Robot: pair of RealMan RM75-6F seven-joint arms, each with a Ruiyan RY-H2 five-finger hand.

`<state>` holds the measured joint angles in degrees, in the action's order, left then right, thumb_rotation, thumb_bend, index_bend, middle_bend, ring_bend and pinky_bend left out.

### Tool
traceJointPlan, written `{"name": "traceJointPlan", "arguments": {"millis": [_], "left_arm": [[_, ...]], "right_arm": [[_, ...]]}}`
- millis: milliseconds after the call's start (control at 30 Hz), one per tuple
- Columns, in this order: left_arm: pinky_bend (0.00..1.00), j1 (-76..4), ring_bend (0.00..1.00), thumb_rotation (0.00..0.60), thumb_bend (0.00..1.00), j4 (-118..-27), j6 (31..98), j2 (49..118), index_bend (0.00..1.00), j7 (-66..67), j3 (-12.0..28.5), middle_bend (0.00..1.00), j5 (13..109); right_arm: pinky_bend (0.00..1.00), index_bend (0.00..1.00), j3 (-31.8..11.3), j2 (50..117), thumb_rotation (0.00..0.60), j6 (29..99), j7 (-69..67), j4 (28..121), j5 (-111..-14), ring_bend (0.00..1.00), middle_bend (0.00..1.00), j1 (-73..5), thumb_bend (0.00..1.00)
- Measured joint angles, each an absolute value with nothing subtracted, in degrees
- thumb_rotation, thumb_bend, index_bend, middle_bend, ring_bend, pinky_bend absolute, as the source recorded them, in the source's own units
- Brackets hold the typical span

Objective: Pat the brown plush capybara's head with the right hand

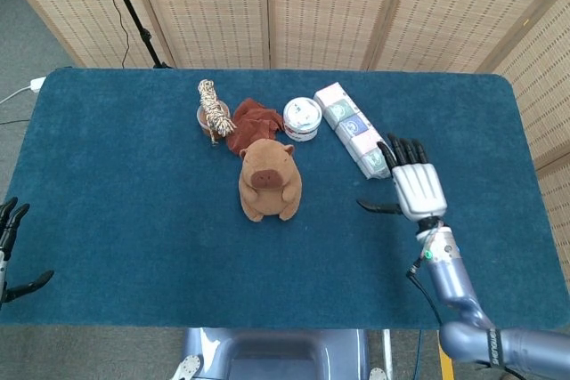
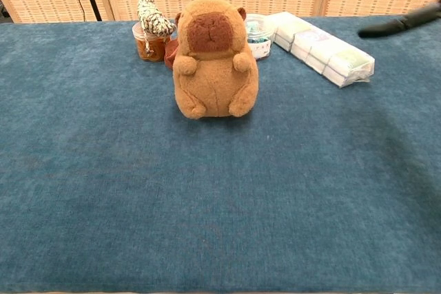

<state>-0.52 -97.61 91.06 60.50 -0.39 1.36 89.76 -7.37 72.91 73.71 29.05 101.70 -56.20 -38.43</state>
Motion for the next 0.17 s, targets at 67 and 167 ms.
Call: {"name": "traceJointPlan", "arguments": {"millis": [67, 167], "left_arm": [[0.0, -0.5, 0.0, 0.6, 0.0, -97.5, 90.8, 60.6, 0.0, 0.2, 1.1, 0.0, 89.9], [0.0, -0.4, 0.0, 0.6, 0.0, -97.0, 91.0, 60.9, 0.0, 0.3, 0.9, 0.0, 90.2]], "right_arm": [[0.0, 0.0, -4.8, 71.7, 0.383, 75.4, 27.6, 102.3, -59.6, 0.0, 0.0, -35.5, 0.0], [0.0, 0.0, -1.2, 70.5, 0.436, 78.9, 23.7, 102.0, -65.4, 0.0, 0.0, -30.3, 0.0]]}}
